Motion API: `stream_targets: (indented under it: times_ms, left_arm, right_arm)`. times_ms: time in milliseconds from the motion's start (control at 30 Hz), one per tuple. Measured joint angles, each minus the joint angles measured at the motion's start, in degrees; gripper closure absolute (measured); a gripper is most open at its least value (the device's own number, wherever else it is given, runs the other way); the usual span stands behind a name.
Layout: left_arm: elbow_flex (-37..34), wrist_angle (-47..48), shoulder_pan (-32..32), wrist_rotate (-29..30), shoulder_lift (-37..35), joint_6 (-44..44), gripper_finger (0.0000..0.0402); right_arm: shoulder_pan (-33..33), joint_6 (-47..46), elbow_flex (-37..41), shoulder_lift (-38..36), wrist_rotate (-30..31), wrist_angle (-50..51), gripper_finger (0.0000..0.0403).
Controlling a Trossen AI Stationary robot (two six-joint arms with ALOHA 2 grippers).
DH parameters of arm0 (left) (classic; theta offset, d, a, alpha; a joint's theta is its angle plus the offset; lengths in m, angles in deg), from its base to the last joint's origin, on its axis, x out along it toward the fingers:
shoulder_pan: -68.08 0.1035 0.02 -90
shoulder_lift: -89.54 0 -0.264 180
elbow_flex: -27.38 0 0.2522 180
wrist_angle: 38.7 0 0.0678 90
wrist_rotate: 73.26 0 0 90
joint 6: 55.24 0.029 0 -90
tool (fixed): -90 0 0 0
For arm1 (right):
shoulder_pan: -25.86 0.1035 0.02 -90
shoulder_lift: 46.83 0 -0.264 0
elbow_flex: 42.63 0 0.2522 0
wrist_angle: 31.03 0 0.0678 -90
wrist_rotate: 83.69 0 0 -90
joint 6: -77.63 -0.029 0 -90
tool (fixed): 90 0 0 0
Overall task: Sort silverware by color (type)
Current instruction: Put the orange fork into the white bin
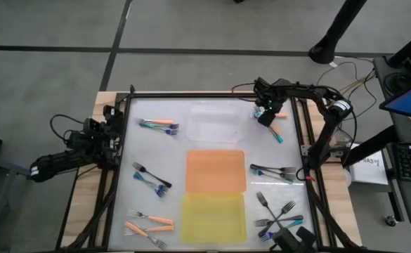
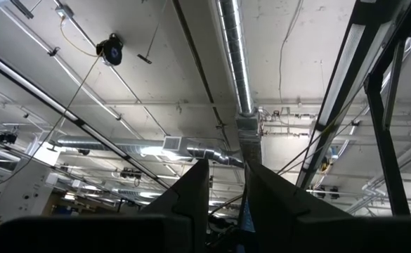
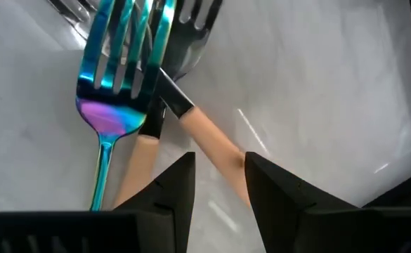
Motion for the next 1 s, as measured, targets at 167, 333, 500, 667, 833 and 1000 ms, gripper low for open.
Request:
stream_targets:
  times_ms: [167, 333, 500, 667, 833, 1000]
  left_arm:
    - [0.00, 0.00, -0.01, 0.01, 0.00, 0.00, 0.0327]
    - [-0.01, 0.00, -0.01, 0.02, 0.00, 0.00, 0.0327]
    - [0.01, 0.00, 0.01, 0.02, 0.00, 0.00, 0.0327]
    - [0.02, 0.00, 0.01, 0.00, 0.00, 0.00, 0.0327]
    - [0.00, 0.00, -0.01, 0.02, 0.00, 0.00, 0.0327]
    - [0.00, 0.00, -0.01, 0.02, 0.00, 0.00, 0.0327]
  right_arm:
    - [0.00, 3.96, 0.00, 0.97, 0.04, -0.54, 0.0287]
    - [0.00, 6.52, -0.08, 2.70, 0.21, -1.02, 0.0287]
    - [0.02, 5.73, -0.13, 3.47, 0.22, -1.20, 0.0293]
    - [0.01, 4.48, -0.04, 3.06, -0.13, -1.15, 0.0338]
    - [-0.22, 2.17, -0.07, 3.02, -0.05, -1.12, 0.0369]
    - [-0.22, 1.05, -0.13, 2.91, 0.00, -0.23, 0.0369]
